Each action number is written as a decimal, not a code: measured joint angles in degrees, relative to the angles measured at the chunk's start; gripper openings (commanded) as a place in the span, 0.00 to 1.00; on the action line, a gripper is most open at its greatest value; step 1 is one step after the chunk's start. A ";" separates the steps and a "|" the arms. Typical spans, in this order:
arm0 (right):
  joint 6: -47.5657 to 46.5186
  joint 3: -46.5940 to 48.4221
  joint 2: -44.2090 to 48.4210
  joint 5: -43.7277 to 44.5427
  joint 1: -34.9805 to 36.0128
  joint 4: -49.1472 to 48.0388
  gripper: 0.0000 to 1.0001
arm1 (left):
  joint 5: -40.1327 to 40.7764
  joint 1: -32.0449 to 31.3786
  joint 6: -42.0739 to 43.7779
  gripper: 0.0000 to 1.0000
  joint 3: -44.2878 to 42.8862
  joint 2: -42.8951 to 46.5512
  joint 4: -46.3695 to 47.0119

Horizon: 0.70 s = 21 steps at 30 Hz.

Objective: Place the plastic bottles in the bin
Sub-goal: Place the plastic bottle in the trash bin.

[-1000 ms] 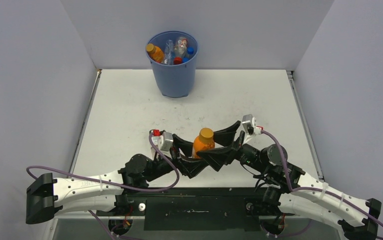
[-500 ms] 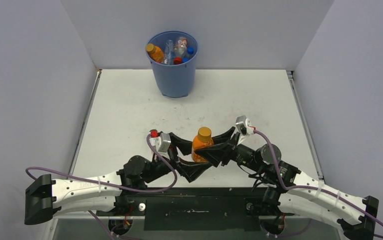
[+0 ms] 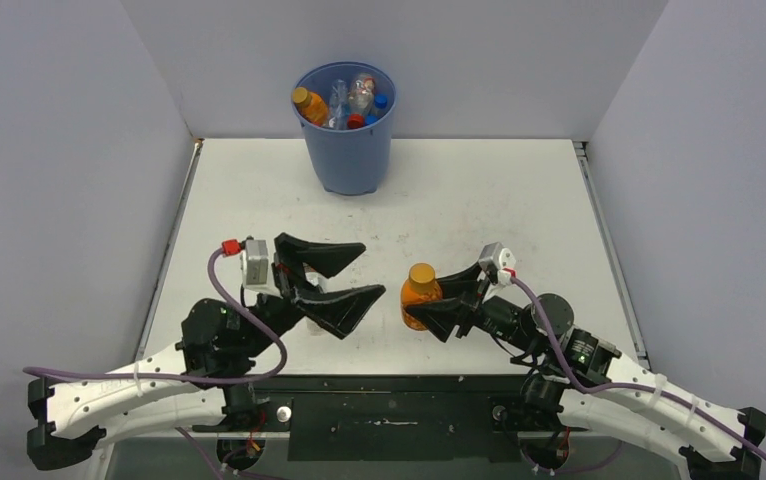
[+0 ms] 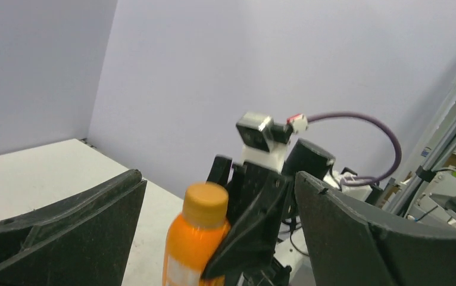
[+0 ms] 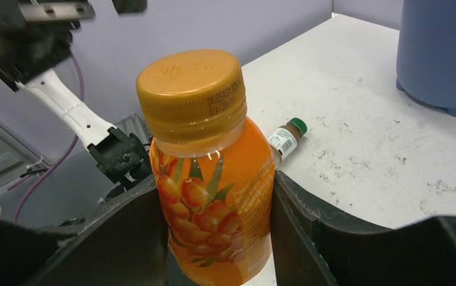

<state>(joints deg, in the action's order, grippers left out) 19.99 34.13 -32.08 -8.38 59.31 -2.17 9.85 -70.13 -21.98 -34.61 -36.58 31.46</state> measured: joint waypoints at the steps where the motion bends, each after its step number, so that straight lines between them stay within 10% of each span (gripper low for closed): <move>1: -0.13 -0.02 -0.42 -0.04 0.00 0.09 0.26 | -0.17 0.35 0.11 0.96 -3.26 -1.64 -2.38; 14: -0.24 -1.66 -3.23 -0.83 0.00 -1.86 0.23 | -6.71 4.50 -3.54 1.00 -16.20 -17.77 -21.31; 21: -0.07 -1.68 -3.21 -1.07 0.00 -2.58 0.22 | -7.74 6.49 -6.21 0.73 -16.20 -18.49 -22.67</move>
<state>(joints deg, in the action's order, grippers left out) 19.92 32.45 -35.29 -9.45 59.31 -4.75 2.11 -63.64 -28.18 -50.81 -55.07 8.80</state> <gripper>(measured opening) 0.518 0.821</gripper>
